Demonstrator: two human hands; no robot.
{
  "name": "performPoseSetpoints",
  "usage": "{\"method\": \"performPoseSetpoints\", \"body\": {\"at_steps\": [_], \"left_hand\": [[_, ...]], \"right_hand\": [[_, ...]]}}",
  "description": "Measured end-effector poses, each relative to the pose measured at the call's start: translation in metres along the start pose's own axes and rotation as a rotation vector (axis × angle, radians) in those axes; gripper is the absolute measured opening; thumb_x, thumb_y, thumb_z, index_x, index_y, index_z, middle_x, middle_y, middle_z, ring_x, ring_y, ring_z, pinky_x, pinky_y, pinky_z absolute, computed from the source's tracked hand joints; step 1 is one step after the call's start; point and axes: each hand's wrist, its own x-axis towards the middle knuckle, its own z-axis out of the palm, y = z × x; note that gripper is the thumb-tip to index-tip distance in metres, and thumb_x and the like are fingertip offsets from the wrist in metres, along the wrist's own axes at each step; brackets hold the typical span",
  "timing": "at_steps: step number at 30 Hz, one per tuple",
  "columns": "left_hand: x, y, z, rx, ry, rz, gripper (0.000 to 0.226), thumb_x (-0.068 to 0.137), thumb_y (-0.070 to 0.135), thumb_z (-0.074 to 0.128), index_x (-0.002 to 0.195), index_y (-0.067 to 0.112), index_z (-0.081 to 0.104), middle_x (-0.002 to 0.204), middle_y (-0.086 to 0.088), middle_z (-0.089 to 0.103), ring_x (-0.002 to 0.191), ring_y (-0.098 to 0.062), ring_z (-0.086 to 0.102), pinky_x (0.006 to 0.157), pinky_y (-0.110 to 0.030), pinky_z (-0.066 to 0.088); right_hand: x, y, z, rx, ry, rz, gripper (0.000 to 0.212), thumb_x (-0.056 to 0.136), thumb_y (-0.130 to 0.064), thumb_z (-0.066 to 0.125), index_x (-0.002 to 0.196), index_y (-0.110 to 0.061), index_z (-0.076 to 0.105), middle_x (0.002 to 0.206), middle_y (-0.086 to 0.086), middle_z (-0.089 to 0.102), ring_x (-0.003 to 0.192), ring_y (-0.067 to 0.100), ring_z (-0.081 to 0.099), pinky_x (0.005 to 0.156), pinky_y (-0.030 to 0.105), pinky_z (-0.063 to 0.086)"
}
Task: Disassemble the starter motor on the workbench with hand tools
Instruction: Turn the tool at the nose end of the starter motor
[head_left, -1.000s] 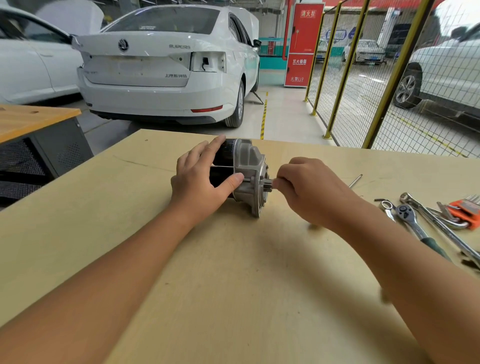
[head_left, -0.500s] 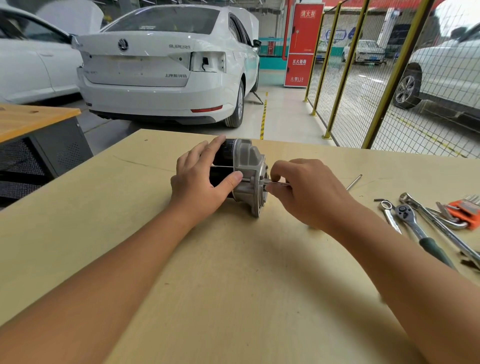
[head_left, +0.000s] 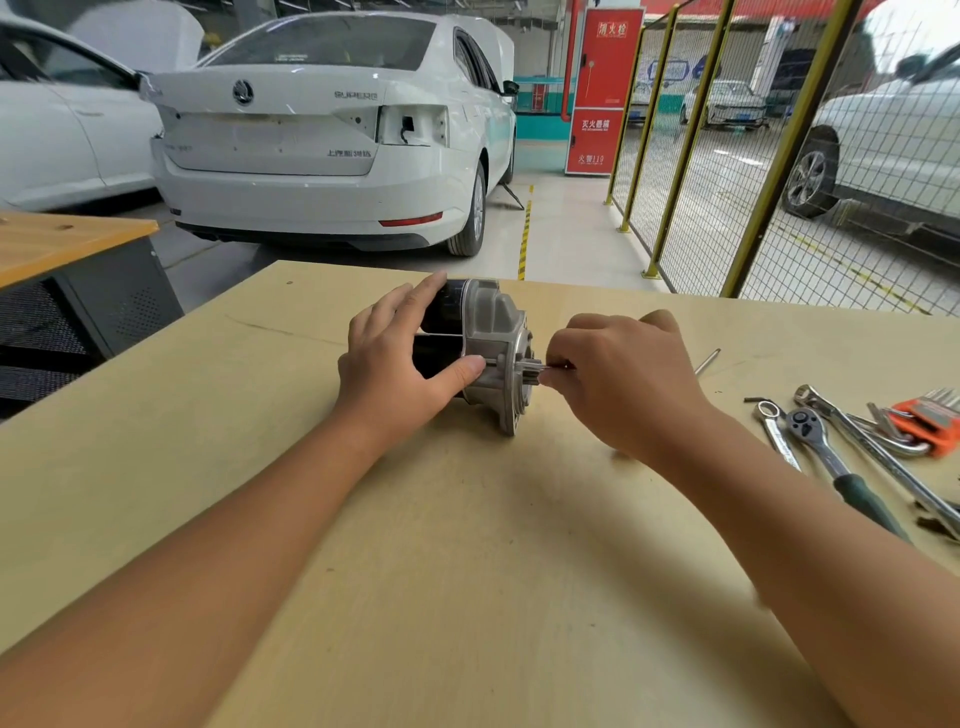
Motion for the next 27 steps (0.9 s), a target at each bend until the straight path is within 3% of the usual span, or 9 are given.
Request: {"method": "performPoseSetpoints", "body": {"at_steps": [6,12,17,22,24,27], "left_hand": [[0.0005,-0.0009,0.0018,0.015,0.006,-0.011,0.084,0.079,0.069,0.058,0.156,0.048,0.032,0.158,0.009,0.040,0.142,-0.023,0.033,0.113,-0.051,0.039],[0.0008,-0.0013,0.0015,0.019,0.006,-0.007,0.085,0.078,0.069,0.059,0.156,0.048,0.033,0.157,0.010,0.041,0.141,-0.023,0.034,0.110,-0.050,0.041],[0.0003,-0.0009,0.0003,0.012,-0.006,-0.005,0.089,0.075,0.068,0.063,0.157,0.047,0.033,0.158,0.009,0.040,0.143,-0.024,0.033,0.111,-0.052,0.041],[-0.0001,-0.0006,0.0001,0.010,-0.010,-0.005,0.090,0.075,0.068,0.062,0.157,0.047,0.032,0.159,0.008,0.039,0.143,-0.024,0.033,0.112,-0.052,0.040],[0.0001,0.0000,0.0005,0.012,-0.005,-0.008,0.086,0.078,0.068,0.059,0.157,0.047,0.032,0.159,0.009,0.040,0.143,-0.024,0.033,0.112,-0.052,0.039],[0.0005,0.0006,0.0008,0.017,0.002,-0.011,0.083,0.079,0.068,0.057,0.156,0.047,0.033,0.158,0.009,0.040,0.142,-0.024,0.033,0.112,-0.052,0.040]], "right_hand": [[0.0006,-0.0033,-0.0035,0.106,-0.041,0.009,0.015,0.094,-0.037,0.066,0.090,-0.023,0.068,0.081,-0.006,0.059,0.069,0.024,0.056,0.055,0.030,0.042],[0.0039,0.0007,-0.0037,0.177,-0.074,0.002,0.025,0.102,-0.024,0.053,0.097,-0.008,0.071,0.088,0.005,0.055,0.073,0.028,0.056,0.068,0.042,0.051],[0.0019,0.0005,-0.0030,0.000,-0.026,-0.005,0.019,0.100,-0.038,0.054,0.096,-0.025,0.067,0.095,-0.007,0.058,0.085,0.024,0.059,0.081,0.043,0.042],[0.0015,-0.0011,-0.0052,-0.043,-0.008,-0.003,0.014,0.096,-0.043,0.061,0.091,-0.030,0.065,0.093,-0.012,0.061,0.081,0.020,0.060,0.081,0.042,0.038],[0.0013,-0.0013,-0.0054,-0.039,-0.011,-0.011,0.013,0.095,-0.042,0.063,0.091,-0.030,0.062,0.090,-0.012,0.060,0.076,0.020,0.059,0.076,0.040,0.039],[0.0012,-0.0023,-0.0062,0.063,-0.052,-0.006,0.013,0.095,-0.036,0.065,0.094,-0.027,0.056,0.083,-0.007,0.060,0.069,0.024,0.054,0.058,0.031,0.040]]}}
